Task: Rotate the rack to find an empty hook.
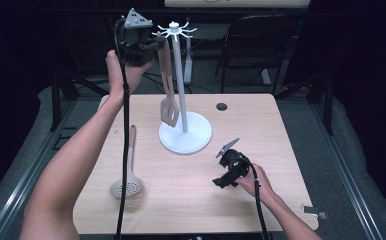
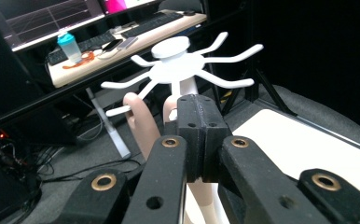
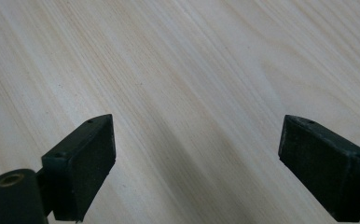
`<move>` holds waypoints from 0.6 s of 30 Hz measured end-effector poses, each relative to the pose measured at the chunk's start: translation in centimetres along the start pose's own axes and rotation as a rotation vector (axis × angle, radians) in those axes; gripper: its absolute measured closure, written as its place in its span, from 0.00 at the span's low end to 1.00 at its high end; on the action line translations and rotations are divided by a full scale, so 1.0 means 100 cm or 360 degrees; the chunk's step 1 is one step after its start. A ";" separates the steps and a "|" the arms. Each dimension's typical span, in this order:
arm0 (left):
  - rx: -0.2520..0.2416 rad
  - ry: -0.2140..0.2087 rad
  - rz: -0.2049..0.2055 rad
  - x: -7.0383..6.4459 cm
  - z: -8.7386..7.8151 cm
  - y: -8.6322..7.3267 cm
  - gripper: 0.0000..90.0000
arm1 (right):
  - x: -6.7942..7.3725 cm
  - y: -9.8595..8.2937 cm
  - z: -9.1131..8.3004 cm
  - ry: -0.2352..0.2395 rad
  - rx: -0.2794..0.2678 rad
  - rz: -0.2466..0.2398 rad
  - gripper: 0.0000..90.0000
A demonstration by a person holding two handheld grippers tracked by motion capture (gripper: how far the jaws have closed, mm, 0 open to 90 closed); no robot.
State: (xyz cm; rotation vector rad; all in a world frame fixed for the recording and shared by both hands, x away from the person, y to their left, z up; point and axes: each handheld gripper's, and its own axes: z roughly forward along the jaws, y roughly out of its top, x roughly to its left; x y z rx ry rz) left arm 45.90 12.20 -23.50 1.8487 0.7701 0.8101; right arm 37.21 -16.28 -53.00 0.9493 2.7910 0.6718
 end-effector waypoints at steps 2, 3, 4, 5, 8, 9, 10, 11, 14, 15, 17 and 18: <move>0.0006 0.0010 -0.0008 0.003 0.001 -0.001 1.00 | 0.000 0.000 0.000 -0.0001 0.0000 0.0001 0.12; 0.0008 0.0017 -0.0015 0.004 0.002 -0.001 1.00 | 0.000 0.000 0.000 0.0004 0.0008 -0.0010 0.12; 0.0010 0.0022 -0.0017 0.005 0.003 -0.001 1.00 | -0.001 0.000 0.000 0.0002 0.0009 -0.0013 0.12; 0.0005 0.0024 -0.0022 0.006 0.003 -0.001 1.00 | -0.001 0.000 0.000 0.0002 0.0009 -0.0013 0.12; 0.0010 0.0035 -0.0034 0.009 0.004 -0.002 1.00 | 0.000 0.000 0.000 0.0000 0.0001 -0.0001 0.12; 0.0009 0.0042 -0.0040 0.010 0.004 -0.002 1.00 | 0.000 0.000 0.001 -0.0001 0.0000 -0.0003 0.12; 0.0011 0.0045 -0.0041 0.011 0.004 -0.002 1.00 | 0.000 0.000 0.001 -0.0001 0.0002 -0.0004 0.12; 0.0012 0.0048 -0.0048 0.012 0.005 -0.002 1.00 | 0.000 0.000 0.001 0.0000 0.0003 -0.0004 0.12; 0.0020 0.0062 -0.0056 0.015 0.006 -0.001 1.00 | 0.000 0.001 0.001 0.0008 0.0016 -0.0015 0.12; 0.0021 0.0067 -0.0063 0.016 0.007 -0.001 1.00 | 0.000 0.001 0.001 0.0008 0.0017 -0.0016 0.12; 0.0019 0.0071 -0.0077 0.018 0.008 -0.001 1.00 | 0.000 0.001 0.001 0.0007 0.0018 -0.0017 0.12; 0.0017 0.0074 -0.0080 0.019 0.008 -0.002 1.00 | 0.000 0.001 0.001 0.0004 0.0008 -0.0007 0.12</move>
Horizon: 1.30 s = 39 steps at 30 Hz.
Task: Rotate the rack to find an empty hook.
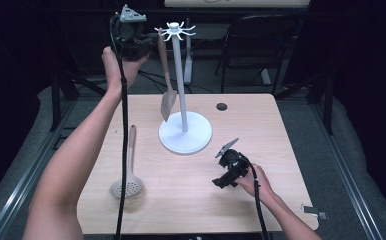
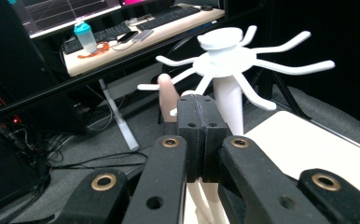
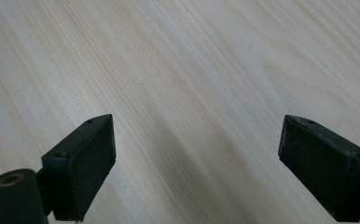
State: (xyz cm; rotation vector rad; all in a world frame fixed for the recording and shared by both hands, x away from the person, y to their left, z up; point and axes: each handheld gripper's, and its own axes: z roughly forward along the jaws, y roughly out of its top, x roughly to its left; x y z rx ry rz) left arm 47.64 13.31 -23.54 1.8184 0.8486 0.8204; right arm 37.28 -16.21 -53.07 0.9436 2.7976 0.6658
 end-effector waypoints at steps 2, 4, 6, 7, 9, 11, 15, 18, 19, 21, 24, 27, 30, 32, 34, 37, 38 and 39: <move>-0.0005 -0.0005 -0.0001 0.000 0.000 -0.001 1.00 | 0.000 0.000 0.000 -0.0001 0.0002 0.0000 0.12; -0.0012 -0.0008 -0.0008 0.000 -0.002 -0.003 0.99 | 0.000 0.000 -0.001 0.0004 0.0006 -0.0003 0.12; -0.0017 -0.0011 -0.0018 0.000 -0.003 -0.006 0.97 | -0.001 0.000 -0.001 0.0001 0.0001 -0.0005 0.12; -0.0011 -0.0012 -0.0020 0.001 -0.004 -0.007 0.96 | 0.000 -0.001 -0.001 -0.0003 -0.0008 0.0005 0.12; -0.0002 -0.0043 -0.0042 0.002 -0.006 -0.012 0.95 | 0.000 0.000 -0.001 0.0002 0.0004 -0.0006 0.12; 0.0012 -0.0051 -0.0048 0.003 -0.008 -0.016 0.93 | 0.000 0.000 -0.001 -0.0002 -0.0007 0.0002 0.12; 0.0048 -0.0071 -0.0079 0.006 -0.011 -0.027 0.86 | 0.001 0.000 0.000 -0.0001 -0.0003 -0.0001 0.12; 0.0093 -0.0087 -0.0088 0.007 -0.011 -0.034 0.74 | 0.003 0.000 0.001 0.0004 -0.0035 0.0027 0.12; 0.0125 -0.0083 -0.0092 0.008 -0.011 -0.036 0.66 | 0.002 0.000 0.001 0.0007 -0.0033 0.0028 0.12; 0.0169 -0.0085 -0.0105 0.008 -0.009 -0.042 0.57 | 0.002 -0.001 0.002 0.0006 -0.0041 0.0028 0.12; 0.0260 -0.0079 -0.0122 0.008 -0.006 -0.052 0.42 | 0.001 0.000 0.001 0.0004 -0.0021 0.0016 0.12; 0.0326 -0.0071 -0.0127 0.008 -0.004 -0.064 0.34 | 0.002 -0.001 0.002 0.0004 -0.0041 0.0027 0.12; 0.0373 -0.0071 -0.0151 0.010 -0.002 -0.076 0.26 | 0.002 0.000 0.001 0.0006 -0.0019 0.0020 0.12; 0.0397 -0.0071 -0.0163 0.011 -0.001 -0.084 0.23 | 0.002 0.000 0.001 0.0004 -0.0014 0.0015 0.12; 0.0423 -0.0074 -0.0175 0.012 0.000 -0.092 0.20 | 0.001 0.000 0.001 0.0004 -0.0017 0.0014 0.12; 0.0473 -0.0067 -0.0183 0.013 0.002 -0.105 0.17 | 0.000 0.000 0.001 0.0004 0.0005 -0.0011 0.12; 0.0489 -0.0064 -0.0183 0.013 0.002 -0.109 0.16 | 0.001 0.000 0.001 0.0003 0.0006 -0.0005 0.12; 0.0502 -0.0056 -0.0180 0.013 0.002 -0.114 0.15 | 0.001 0.000 0.002 0.0002 0.0006 -0.0006 0.12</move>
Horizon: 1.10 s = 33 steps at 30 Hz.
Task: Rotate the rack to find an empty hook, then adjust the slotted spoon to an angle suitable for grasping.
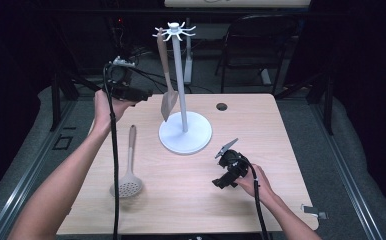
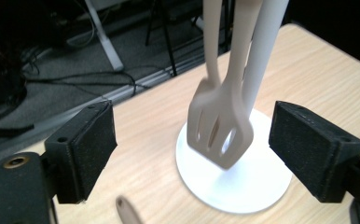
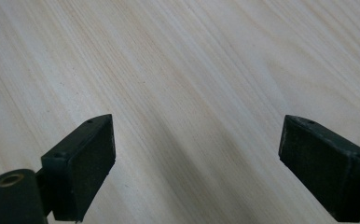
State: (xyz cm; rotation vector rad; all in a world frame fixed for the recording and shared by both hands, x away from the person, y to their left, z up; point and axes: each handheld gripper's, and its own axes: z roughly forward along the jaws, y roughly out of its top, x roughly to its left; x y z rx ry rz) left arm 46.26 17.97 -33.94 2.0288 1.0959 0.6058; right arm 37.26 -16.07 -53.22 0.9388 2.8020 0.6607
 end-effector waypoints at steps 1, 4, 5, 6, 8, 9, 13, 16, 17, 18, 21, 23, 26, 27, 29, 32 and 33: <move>0.0011 -0.0001 -0.0010 0.001 0.001 -0.004 0.14 | 0.000 0.000 0.000 0.0001 0.0004 0.0000 0.12; 0.0046 0.0009 -0.0036 0.001 0.006 -0.018 0.12 | 0.001 0.000 0.001 0.0005 -0.0006 0.0008 0.12; 0.0059 0.0010 -0.0047 0.001 0.008 -0.023 0.11 | 0.001 0.000 0.001 0.0004 -0.0005 0.0007 0.12; 0.0073 0.0015 -0.0056 0.000 0.010 -0.028 0.10 | 0.001 0.000 0.001 0.0002 -0.0007 0.0007 0.12; 0.0103 0.0016 -0.0064 -0.001 0.014 -0.039 0.09 | 0.000 0.000 0.001 0.0002 0.0001 0.0003 0.11; 0.0119 0.0015 -0.0067 -0.002 0.017 -0.044 0.08 | 0.000 0.000 0.001 0.0007 0.0007 0.0000 0.11; 0.0196 -0.0003 -0.0082 -0.004 0.026 -0.063 0.07 | 0.000 -0.001 0.000 -0.0003 0.0016 -0.0001 0.12; 0.0240 -0.0016 -0.0098 -0.003 0.032 -0.079 0.05 | 0.001 -0.001 0.001 0.0004 -0.0006 0.0014 0.12; 0.0222 -0.0027 -0.0110 -0.003 0.033 -0.084 0.05 | 0.001 -0.001 0.001 0.0003 -0.0004 0.0011 0.12; 0.0217 -0.0039 -0.0104 -0.002 0.034 -0.090 0.05 | 0.001 -0.001 0.001 0.0003 -0.0002 0.0010 0.11; 0.0234 -0.0024 -0.0125 -0.002 0.036 -0.104 0.05 | 0.001 -0.001 0.001 0.0005 0.0000 0.0014 0.11; 0.0240 -0.0018 -0.0149 -0.003 0.037 -0.112 0.04 | 0.001 -0.001 0.002 0.0006 0.0000 0.0015 0.11; 0.0281 0.0013 -0.0134 -0.004 0.038 -0.126 0.02 | 0.002 0.000 0.002 0.0003 0.0012 0.0003 0.12; 0.0292 0.0019 -0.0138 -0.005 0.039 -0.130 0.02 | 0.002 0.000 0.002 0.0000 0.0017 0.0000 0.12; 0.0314 0.0032 -0.0145 -0.007 0.040 -0.139 0.01 | 0.002 0.000 0.002 -0.0003 0.0016 -0.0002 0.12; 0.0352 0.0061 -0.0147 -0.008 0.044 -0.151 0.00 | 0.002 0.000 0.002 0.0008 0.0006 0.0010 0.12; 0.0378 0.0054 -0.0140 -0.008 0.045 -0.153 0.00 | 0.001 -0.001 0.002 0.0002 0.0014 0.0009 0.12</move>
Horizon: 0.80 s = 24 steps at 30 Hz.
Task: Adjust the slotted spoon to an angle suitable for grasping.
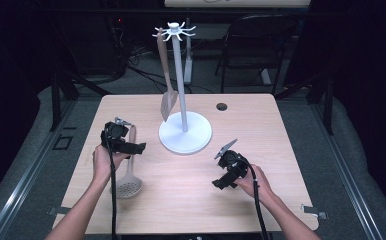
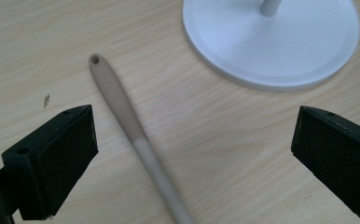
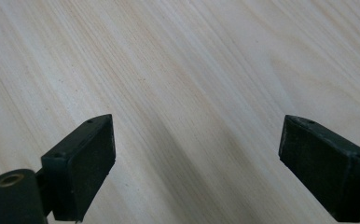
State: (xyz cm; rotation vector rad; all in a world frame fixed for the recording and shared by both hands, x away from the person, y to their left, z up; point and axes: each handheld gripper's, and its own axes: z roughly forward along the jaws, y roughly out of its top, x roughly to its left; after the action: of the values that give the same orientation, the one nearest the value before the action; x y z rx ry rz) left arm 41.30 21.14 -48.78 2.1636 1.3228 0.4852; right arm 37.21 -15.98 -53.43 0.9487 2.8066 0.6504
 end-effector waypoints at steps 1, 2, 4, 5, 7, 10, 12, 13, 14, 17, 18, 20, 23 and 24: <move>0.0010 0.0014 0.0001 -0.001 0.002 -0.002 0.00 | 0.000 0.000 0.000 -0.0001 0.0003 -0.0002 0.12; 0.0022 0.0023 0.0003 0.000 0.003 -0.004 0.00 | -0.001 0.000 -0.001 -0.0007 0.0004 -0.0010 0.12; 0.0033 0.0032 -0.0009 0.001 0.005 -0.009 0.00 | 0.000 0.000 -0.001 -0.0007 -0.0015 -0.0004 0.12; 0.0048 0.0036 -0.0012 0.001 0.006 -0.012 0.00 | 0.001 0.000 -0.001 -0.0011 -0.0010 -0.0011 0.12; 0.0097 0.0031 -0.0022 0.003 0.010 -0.018 0.01 | 0.001 0.000 -0.001 -0.0011 -0.0028 0.0000 0.12; 0.0156 0.0003 -0.0030 0.005 0.014 -0.026 0.07 | 0.002 0.000 -0.002 -0.0018 -0.0020 -0.0016 0.12; 0.0197 -0.0021 -0.0018 0.006 0.017 -0.032 0.17 | 0.003 0.001 -0.003 -0.0025 -0.0022 -0.0027 0.12; 0.0227 -0.0018 -0.0021 0.006 0.019 -0.034 0.17 | 0.003 0.001 -0.003 -0.0025 -0.0023 -0.0029 0.12; 0.0252 -0.0015 -0.0010 0.007 0.020 -0.036 0.18 | 0.003 0.001 -0.003 -0.0024 -0.0021 -0.0031 0.12; 0.0283 -0.0008 -0.0021 0.010 0.026 -0.040 0.25 | 0.002 0.002 -0.002 -0.0023 -0.0010 -0.0027 0.12; 0.0291 -0.0016 -0.0036 0.011 0.029 -0.041 0.27 | 0.002 0.002 -0.001 -0.0021 -0.0017 -0.0023 0.12; 0.0300 -0.0024 -0.0047 0.012 0.033 -0.042 0.33 | 0.002 0.002 -0.001 -0.0024 -0.0009 -0.0033 0.12; 0.0306 -0.0015 -0.0067 0.015 0.038 -0.042 0.37 | 0.002 0.003 0.000 -0.0024 -0.0006 -0.0034 0.12; 0.0308 -0.0013 -0.0070 0.015 0.039 -0.042 0.39 | 0.002 0.002 0.000 -0.0024 -0.0006 -0.0033 0.12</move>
State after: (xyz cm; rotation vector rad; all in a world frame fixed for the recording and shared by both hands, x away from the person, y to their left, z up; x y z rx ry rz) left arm 41.28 23.01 -54.44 2.2833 1.4621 0.3431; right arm 37.18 -15.69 -53.31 0.9182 2.7973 0.6429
